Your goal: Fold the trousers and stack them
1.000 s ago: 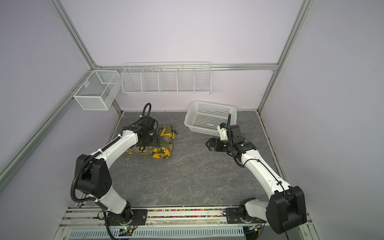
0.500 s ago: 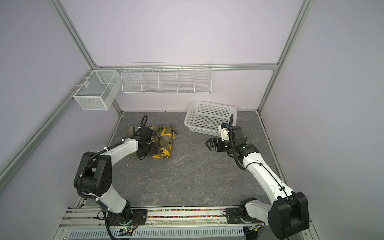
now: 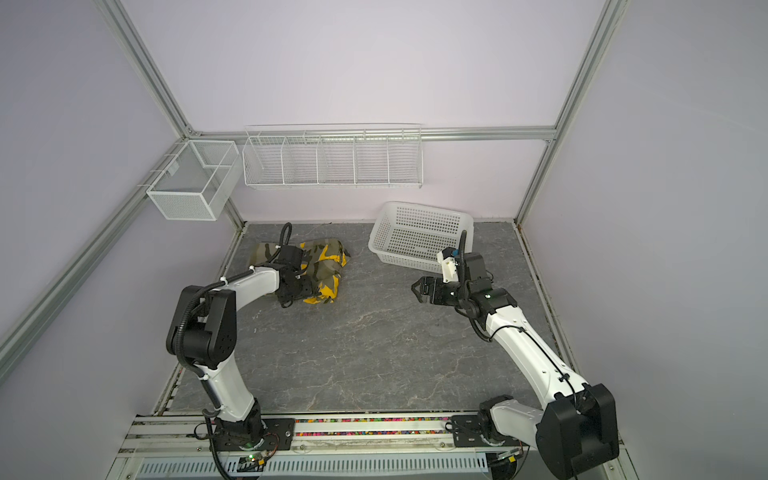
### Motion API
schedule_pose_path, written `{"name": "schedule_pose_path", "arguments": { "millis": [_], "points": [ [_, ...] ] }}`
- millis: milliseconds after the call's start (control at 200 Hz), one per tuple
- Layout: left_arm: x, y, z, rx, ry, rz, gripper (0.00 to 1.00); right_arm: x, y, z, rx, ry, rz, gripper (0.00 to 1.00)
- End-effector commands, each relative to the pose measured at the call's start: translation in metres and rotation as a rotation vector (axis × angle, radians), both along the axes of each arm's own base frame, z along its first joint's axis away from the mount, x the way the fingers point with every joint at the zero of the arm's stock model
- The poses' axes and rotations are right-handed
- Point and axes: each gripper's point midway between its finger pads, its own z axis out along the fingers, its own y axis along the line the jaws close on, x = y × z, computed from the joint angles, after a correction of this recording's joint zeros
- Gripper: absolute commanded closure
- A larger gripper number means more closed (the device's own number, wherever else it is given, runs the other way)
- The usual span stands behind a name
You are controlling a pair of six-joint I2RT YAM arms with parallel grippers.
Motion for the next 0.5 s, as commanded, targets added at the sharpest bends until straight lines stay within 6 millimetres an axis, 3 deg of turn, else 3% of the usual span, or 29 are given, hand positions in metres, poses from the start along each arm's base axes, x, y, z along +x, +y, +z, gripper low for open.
{"name": "schedule_pose_path", "arguments": {
  "millis": [0,135,380,495],
  "points": [
    [0.015,0.013,-0.003,0.008,0.032,-0.003,0.34,-0.001,-0.002,-0.001,0.007,0.000,-0.011,0.07],
    [0.035,0.024,0.003,-0.006,0.026,0.011,0.34,-0.001,-0.004,0.000,0.005,-0.001,-0.017,0.07],
    [0.060,0.043,-0.004,-0.001,0.054,0.038,0.33,0.001,-0.008,-0.002,0.006,0.005,-0.027,0.07],
    [0.072,0.037,-0.005,-0.039,0.067,0.033,0.33,0.004,-0.008,-0.003,0.007,0.004,-0.032,0.07]
  ]
}}
